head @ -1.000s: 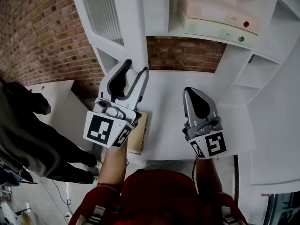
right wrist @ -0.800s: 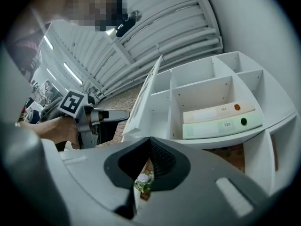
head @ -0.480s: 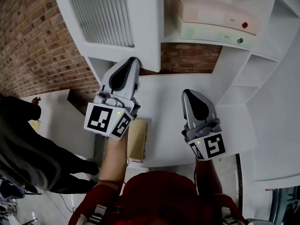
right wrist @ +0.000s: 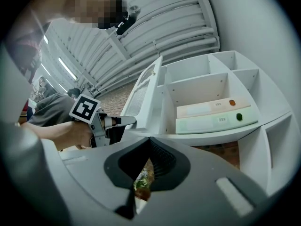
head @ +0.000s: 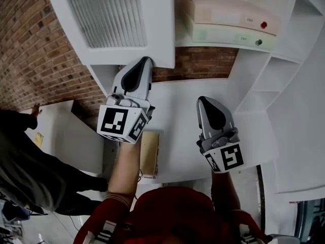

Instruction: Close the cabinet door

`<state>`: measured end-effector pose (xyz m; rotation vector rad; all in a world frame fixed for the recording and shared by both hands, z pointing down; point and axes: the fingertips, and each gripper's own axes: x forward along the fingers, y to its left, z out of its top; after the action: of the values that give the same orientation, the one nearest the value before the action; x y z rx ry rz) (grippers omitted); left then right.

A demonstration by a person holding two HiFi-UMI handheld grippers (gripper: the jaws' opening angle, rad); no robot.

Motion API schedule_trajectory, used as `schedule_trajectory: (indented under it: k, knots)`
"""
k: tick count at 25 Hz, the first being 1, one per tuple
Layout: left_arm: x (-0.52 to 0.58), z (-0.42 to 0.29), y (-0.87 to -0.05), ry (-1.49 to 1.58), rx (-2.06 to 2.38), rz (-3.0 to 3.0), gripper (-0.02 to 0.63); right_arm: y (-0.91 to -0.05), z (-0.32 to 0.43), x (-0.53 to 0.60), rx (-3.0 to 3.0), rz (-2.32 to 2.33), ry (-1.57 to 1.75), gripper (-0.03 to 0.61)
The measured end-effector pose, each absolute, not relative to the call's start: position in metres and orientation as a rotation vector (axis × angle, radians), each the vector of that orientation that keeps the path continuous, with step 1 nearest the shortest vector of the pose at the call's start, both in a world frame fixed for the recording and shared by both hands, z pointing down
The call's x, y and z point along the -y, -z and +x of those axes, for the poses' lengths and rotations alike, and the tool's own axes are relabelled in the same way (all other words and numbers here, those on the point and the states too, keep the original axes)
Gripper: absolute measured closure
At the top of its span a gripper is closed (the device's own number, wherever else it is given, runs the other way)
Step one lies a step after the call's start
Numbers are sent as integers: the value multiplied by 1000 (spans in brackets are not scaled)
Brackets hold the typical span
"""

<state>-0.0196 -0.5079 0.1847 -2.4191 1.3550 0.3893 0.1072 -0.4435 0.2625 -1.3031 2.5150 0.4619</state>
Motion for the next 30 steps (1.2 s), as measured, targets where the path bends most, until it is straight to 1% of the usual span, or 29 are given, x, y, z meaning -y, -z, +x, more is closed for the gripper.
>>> schedule_trajectory:
  k: [30]
  knots:
    - [573, -8, -190, -314, -1452, -2370, 616, -267, 131, 470, -2528, -1308, -430, 566]
